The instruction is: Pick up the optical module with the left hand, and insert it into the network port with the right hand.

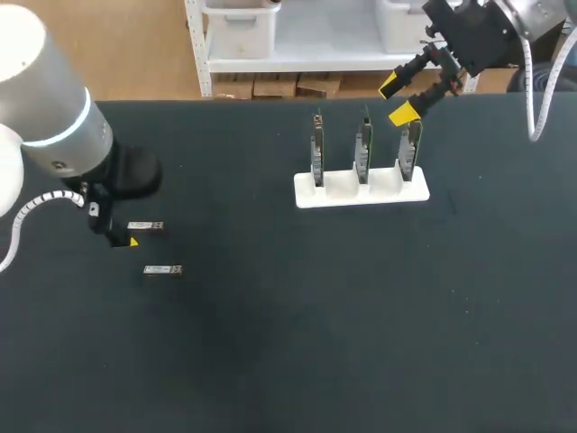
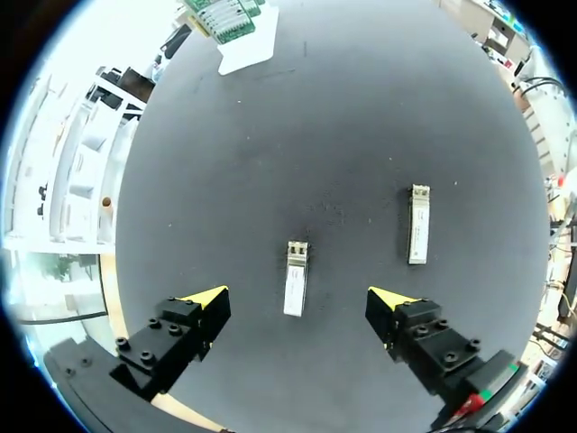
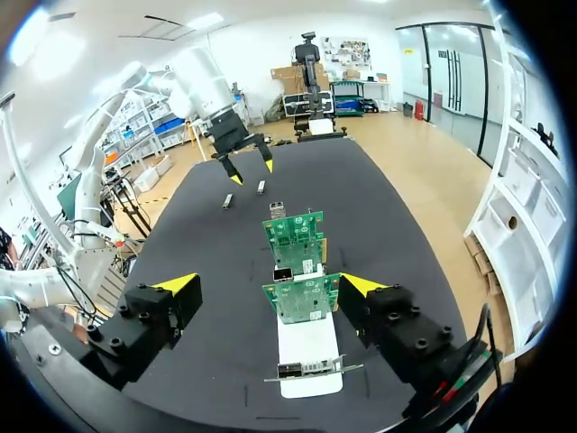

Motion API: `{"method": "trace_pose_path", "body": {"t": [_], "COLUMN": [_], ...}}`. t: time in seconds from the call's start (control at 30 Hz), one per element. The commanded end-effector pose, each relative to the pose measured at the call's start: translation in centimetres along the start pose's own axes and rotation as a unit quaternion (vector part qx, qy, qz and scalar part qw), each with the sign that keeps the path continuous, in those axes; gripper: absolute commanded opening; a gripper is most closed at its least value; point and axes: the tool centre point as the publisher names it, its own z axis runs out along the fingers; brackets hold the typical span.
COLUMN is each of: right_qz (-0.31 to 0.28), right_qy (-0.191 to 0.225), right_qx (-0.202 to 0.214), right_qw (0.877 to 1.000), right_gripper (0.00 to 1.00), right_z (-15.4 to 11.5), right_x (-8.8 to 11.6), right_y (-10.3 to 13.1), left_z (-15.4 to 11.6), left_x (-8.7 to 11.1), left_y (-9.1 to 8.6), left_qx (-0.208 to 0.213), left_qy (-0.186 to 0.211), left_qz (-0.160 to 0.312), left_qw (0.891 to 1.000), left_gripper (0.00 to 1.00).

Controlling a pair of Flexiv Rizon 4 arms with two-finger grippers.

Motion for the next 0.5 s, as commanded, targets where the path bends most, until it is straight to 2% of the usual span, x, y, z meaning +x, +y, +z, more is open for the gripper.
{"method": "trace_pose_path", "body": {"t": [0.03, 0.5], "right_qz": [0.0, 0.0], "right_qy": [0.0, 0.0], "right_qx": [0.004, 0.004], "right_qw": [1.0, 1.0], "right_gripper": [1.0, 1.0], "right_z": [0.05, 0.05], "right_x": [0.06, 0.06], "right_y": [0.3, 0.3], "left_z": [0.47, 0.88], "left_x": [-0.3, -0.27], "left_y": [0.24, 0.68], "left_qx": [0.004, 0.024], "left_qy": [0.009, 0.029], "left_qz": [0.0, -0.003], "left_qw": [1.0, 0.999], "left_gripper": [1.0, 1.0]}}
